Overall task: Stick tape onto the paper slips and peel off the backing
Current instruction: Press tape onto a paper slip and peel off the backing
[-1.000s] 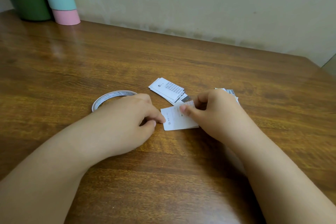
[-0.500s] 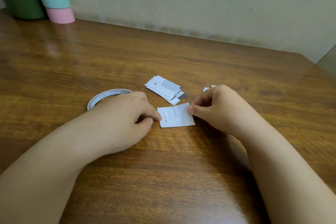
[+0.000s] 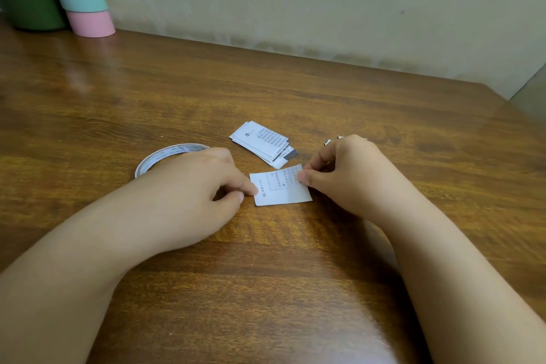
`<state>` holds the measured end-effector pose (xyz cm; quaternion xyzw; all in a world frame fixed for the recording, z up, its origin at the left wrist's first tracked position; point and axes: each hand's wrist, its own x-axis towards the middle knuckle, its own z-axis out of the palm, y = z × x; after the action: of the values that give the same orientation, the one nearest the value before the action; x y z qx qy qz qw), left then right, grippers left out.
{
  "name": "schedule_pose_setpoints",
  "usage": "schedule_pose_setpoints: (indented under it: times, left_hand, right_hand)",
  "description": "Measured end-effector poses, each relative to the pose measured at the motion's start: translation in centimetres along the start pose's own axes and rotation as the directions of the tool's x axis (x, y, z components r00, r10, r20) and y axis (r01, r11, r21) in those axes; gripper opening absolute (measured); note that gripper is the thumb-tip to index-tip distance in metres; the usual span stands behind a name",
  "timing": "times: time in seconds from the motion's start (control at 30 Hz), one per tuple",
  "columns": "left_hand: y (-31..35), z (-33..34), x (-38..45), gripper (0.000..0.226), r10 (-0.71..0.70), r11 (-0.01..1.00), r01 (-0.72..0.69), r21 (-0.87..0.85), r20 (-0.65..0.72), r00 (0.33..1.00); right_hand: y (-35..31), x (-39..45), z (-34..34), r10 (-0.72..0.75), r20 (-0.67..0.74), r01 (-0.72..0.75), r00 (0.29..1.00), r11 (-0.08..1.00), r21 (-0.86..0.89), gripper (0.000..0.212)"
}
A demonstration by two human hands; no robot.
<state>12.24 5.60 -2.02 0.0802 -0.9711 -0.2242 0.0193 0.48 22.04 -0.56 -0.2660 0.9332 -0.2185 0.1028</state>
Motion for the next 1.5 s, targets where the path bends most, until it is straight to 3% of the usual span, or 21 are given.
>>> schedule_pose_setpoints:
  times: [0.33, 0.5, 0.67, 0.87, 1.0, 1.1, 1.23, 1.37, 1.5]
  left_hand:
    - [0.0, 0.1, 0.0, 0.027, 0.003, 1.000, -0.003, 0.020, -0.013, 1.000]
    - [0.4, -0.1, -0.1, 0.028, -0.014, 0.998, 0.015, 0.065, -0.015, 1.000]
    - [0.5, -0.1, -0.1, 0.028, -0.009, 0.998, 0.010, 0.058, -0.021, 1.000]
    - [0.7, -0.1, -0.1, 0.027, -0.020, 0.999, 0.021, 0.046, -0.030, 0.999]
    - [0.3, 0.0, -0.1, 0.021, -0.025, 0.998, 0.021, -0.066, -0.051, 0.998]
    - [0.2, -0.2, 0.0, 0.015, -0.065, 0.985, 0.038, -0.170, -0.154, 0.986]
    - [0.1, -0.6, 0.3, 0.013, -0.181, 0.924, 0.055, -0.379, -0.306, 0.935]
    - [0.8, -1.5, 0.1, 0.012, -0.234, 0.668, -0.018, -0.744, -0.234, 0.944]
    - [0.9, -1.8, 0.0, 0.015, -0.230, 0.612, -0.043, -0.789, -0.229, 0.946]
  right_hand:
    - [0.1, -0.1, 0.3, -0.014, -0.037, 0.013, 0.999, 1.000, -0.009, 0.017]
    - [-0.7, -0.5, 1.6, -0.044, -0.101, 0.037, 0.994, 0.997, -0.065, 0.039]
    - [-0.8, -0.5, 1.7, -0.053, -0.096, 0.045, 0.994, 0.996, -0.081, 0.021]
    - [-0.5, -0.8, 1.0, -0.008, -0.094, 0.014, 0.996, 0.998, 0.057, 0.015]
    - [-0.5, -0.8, 1.0, -0.024, -0.148, 0.058, 0.989, 0.972, 0.227, 0.017]
    - [-0.6, -0.7, 0.8, -0.020, -0.221, 0.125, 0.975, 0.870, 0.477, 0.019]
    - [-0.9, -1.0, 0.3, -0.045, -0.221, 0.201, 0.974, 0.618, 0.760, 0.016]
    - [-1.6, -1.4, 0.2, -0.073, -0.255, 0.260, 0.964, 0.455, 0.852, 0.011]
    - [-1.9, -1.6, 0.1, -0.080, -0.300, 0.305, 0.950, 0.427, 0.851, 0.012]
